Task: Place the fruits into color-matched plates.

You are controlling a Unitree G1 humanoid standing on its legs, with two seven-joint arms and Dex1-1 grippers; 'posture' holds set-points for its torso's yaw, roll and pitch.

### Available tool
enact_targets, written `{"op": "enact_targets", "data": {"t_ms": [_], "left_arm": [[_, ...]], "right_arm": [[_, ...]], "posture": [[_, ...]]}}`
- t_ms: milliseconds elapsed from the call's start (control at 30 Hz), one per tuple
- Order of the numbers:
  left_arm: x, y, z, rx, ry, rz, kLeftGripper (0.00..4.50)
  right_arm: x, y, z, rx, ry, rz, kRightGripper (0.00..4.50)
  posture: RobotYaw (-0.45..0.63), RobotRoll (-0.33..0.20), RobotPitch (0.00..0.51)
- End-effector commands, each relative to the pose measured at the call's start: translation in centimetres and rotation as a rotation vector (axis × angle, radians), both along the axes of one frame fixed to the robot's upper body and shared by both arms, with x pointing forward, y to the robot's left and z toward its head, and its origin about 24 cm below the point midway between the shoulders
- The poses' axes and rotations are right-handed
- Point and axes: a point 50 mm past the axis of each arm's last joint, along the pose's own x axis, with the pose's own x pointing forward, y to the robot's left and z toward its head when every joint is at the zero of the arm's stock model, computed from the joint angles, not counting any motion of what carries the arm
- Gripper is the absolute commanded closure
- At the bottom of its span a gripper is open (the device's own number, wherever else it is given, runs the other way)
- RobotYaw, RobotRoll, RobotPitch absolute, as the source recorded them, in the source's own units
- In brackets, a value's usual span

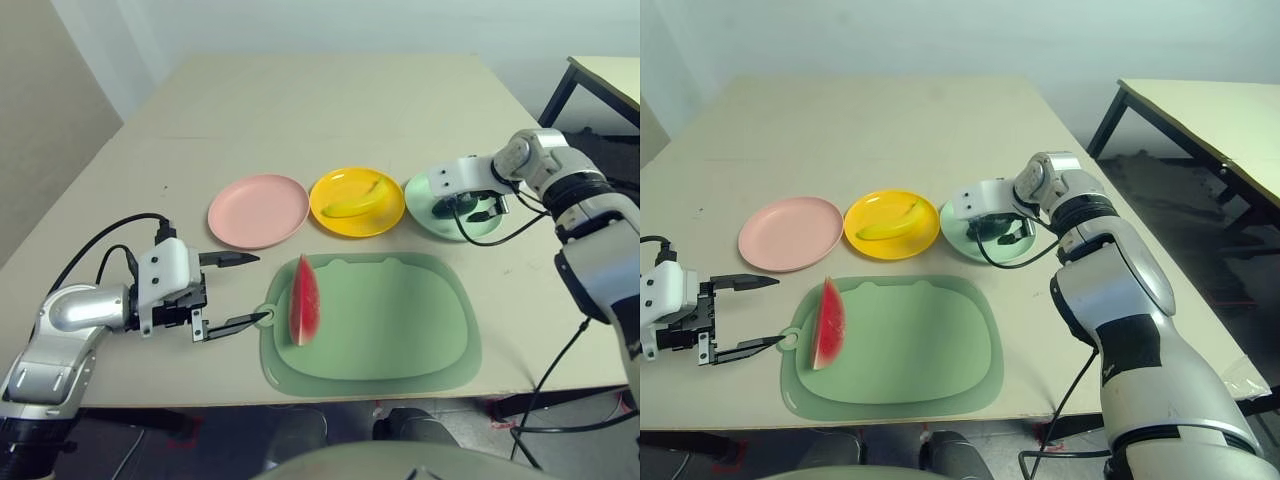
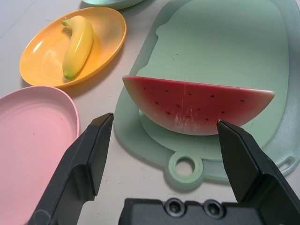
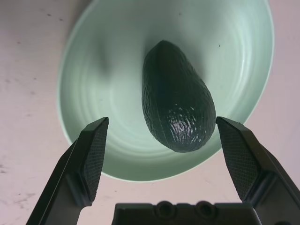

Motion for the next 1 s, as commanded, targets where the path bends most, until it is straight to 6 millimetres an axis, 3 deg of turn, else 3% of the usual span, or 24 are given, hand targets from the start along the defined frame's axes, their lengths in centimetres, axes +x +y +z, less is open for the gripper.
{"op": "enact_targets", "data": {"t_ms": [33, 167, 300, 467, 667, 867, 1000], "left_arm": [[0.1, 0.4, -0.1, 0.034, 0.006, -0.004, 0.0], [0.2, 0.6, 0.1, 0.048, -0.001, -0.01, 0.0], [0.7, 1.4, 0.5, 0.105, -0.006, -0.03, 0.0], [1.6, 2.0, 1.5, 0.146, -0.035, -0.066, 0.0], [1.8, 2.4, 1.8, 0.167, -0.034, -0.077, 0.0], [1.8, 2.1, 1.9, 0.162, -0.034, -0.085, 0.0], [1.9, 1.9, 1.9, 0.159, -0.037, -0.086, 0.0]], "right_arm": [[-0.2, 0.8, 1.9, 0.122, 0.022, 0.038, 0.04], [-0.8, 1.8, 3.4, 0.35, 0.081, 0.061, 0.04], [-3.2, 3.6, 4.3, 0.726, 0.296, 0.077, 0.04], [-7.7, 3.0, 3.2, 0.882, 0.476, -0.013, 0.04], [-12.2, 3.8, 2.0, 1.036, 0.549, -0.074, 0.04], [-15.3, 4.6, -0.4, 1.084, 0.506, -0.107, 0.04], [-16.0, 4.8, -2.7, 1.135, 0.318, -0.059, 0.04]], "posture": [[0.14, 0.0, 0.0], [0.14, 0.0, 0.0], [0.13, 0.0, 0.0], [0.12, 0.0, 0.0], [0.11, 0.0, 0.001], [0.1, 0.0, 0.0], [0.1, 0.0, 0.0]]}}
